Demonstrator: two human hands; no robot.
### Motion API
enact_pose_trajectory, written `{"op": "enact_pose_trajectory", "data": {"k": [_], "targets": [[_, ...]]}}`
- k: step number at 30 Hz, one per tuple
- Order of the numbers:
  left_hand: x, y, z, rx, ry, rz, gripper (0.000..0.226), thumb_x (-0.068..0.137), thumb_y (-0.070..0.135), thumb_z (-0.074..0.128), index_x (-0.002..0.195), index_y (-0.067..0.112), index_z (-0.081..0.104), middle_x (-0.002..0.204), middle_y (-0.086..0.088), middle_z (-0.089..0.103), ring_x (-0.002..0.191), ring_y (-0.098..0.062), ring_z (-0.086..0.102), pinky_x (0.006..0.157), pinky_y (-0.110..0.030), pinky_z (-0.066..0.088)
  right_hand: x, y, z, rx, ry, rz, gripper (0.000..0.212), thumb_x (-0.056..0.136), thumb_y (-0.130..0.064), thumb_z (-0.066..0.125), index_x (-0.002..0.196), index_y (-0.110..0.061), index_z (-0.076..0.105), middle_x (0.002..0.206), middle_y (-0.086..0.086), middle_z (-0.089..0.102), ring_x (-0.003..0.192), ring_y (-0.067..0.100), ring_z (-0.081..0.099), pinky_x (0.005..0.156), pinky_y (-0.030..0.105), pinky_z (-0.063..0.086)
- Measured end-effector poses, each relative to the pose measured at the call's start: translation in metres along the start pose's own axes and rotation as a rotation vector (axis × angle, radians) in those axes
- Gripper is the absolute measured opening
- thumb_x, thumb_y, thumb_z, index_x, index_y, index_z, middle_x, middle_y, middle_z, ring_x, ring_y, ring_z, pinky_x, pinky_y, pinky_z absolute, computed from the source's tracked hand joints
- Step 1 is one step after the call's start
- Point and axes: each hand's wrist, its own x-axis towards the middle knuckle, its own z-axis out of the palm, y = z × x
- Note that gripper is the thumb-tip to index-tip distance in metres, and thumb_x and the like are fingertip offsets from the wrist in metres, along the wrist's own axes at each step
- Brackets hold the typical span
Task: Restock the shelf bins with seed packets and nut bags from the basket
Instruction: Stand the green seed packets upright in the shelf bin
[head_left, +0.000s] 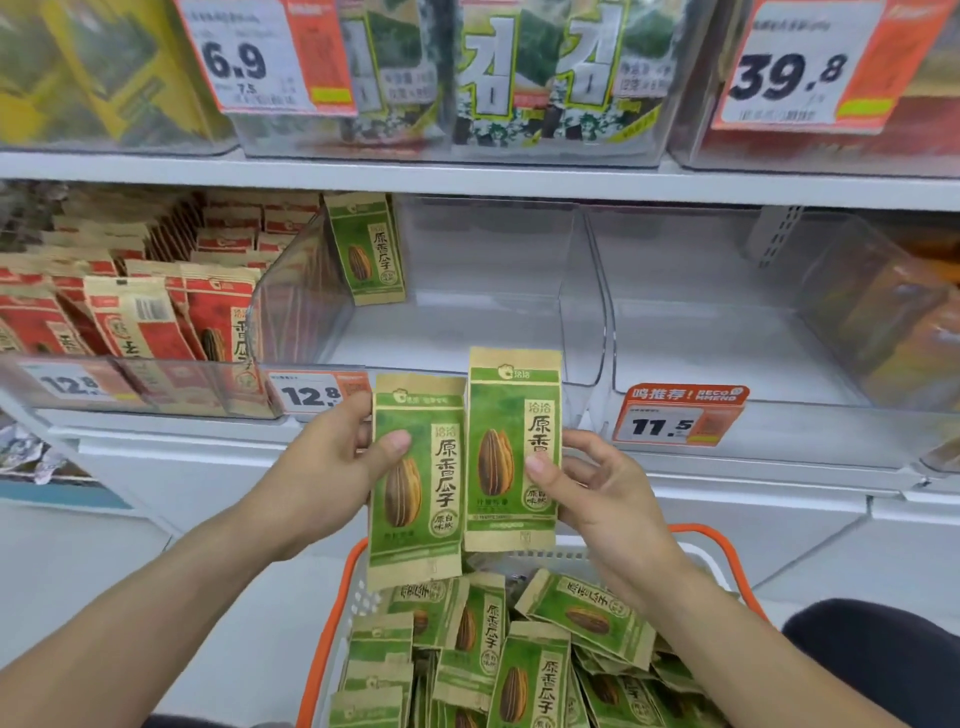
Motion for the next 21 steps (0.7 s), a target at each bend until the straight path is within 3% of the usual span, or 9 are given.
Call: {"op": "enact_pose_trajectory", "data": {"k": [2,5,11,15,19,21], "targets": [[-0.002,-0.003,0.002,-0.054,0.058,0.033,0.023,0.099,0.009,0.051,0.12,0.017,0.058,0.104,0.002,0.076,0.097,-0.013,0.072,0.08,-0.027,0.056,0.003,-0.001,0.001,-0.014,-0.031,-0.008,0.053,0.07,-0.03,0.079,0.118,-0.013,0.062,0.106,0.007,0.076,0.101,0.027,0.072,0.099,0.051,0.051],[-0.003,-0.006,0.005,-0.072,0.163,0.103,0.024,0.098,0.005,0.053,0.117,0.018,0.059,0.103,0.002,0.075,0.096,-0.009,0.071,0.082,-0.022,0.055,0.006,0.0,0.003,-0.008,-0.08,-0.027,0.05,0.074,-0.021,0.077,0.119,-0.008,0.058,0.109,0.009,0.075,0.104,0.029,0.071,0.1,0.051,0.051],[0.0,-0.006,0.009,-0.027,0.245,0.186,0.023,0.097,0.006,0.055,0.111,0.024,0.06,0.102,0.007,0.074,0.098,-0.008,0.069,0.091,-0.039,0.054,0.01,0.003,0.005,0.003,-0.064,-0.084,0.045,0.075,-0.018,0.074,0.116,-0.006,0.058,0.109,0.011,0.075,0.103,0.03,0.07,0.093,0.046,0.054],[-0.001,-0.01,0.015,0.156,0.344,0.277,0.019,0.097,0.015,0.057,0.11,0.028,0.059,0.097,0.012,0.072,0.095,-0.011,0.068,0.086,-0.044,0.055,0.012,-0.001,0.0,0.004,-0.08,-0.13,0.039,0.076,-0.017,0.072,0.111,-0.006,0.06,0.107,0.012,0.075,0.095,0.025,0.071,0.083,0.037,0.054],[-0.006,0.002,0.031,-0.13,0.28,0.27,0.018,0.098,0.012,0.054,0.113,0.019,0.062,0.101,0.008,0.074,0.097,-0.007,0.069,0.082,-0.024,0.055,0.011,0.005,0.008,-0.138,-0.115,-0.182,0.04,0.079,-0.022,0.08,0.111,-0.007,0.062,0.108,0.009,0.074,0.103,0.026,0.07,0.09,0.042,0.056],[-0.008,0.01,0.036,-0.258,0.222,0.253,0.019,0.098,0.022,0.05,0.111,0.014,0.062,0.096,0.01,0.074,0.091,-0.003,0.069,0.076,-0.017,0.053,0.008,0.011,0.016,-0.244,-0.072,-0.239,0.039,0.079,-0.032,0.083,0.109,-0.015,0.066,0.11,0.002,0.073,0.108,0.02,0.067,0.096,0.043,0.054]]}}
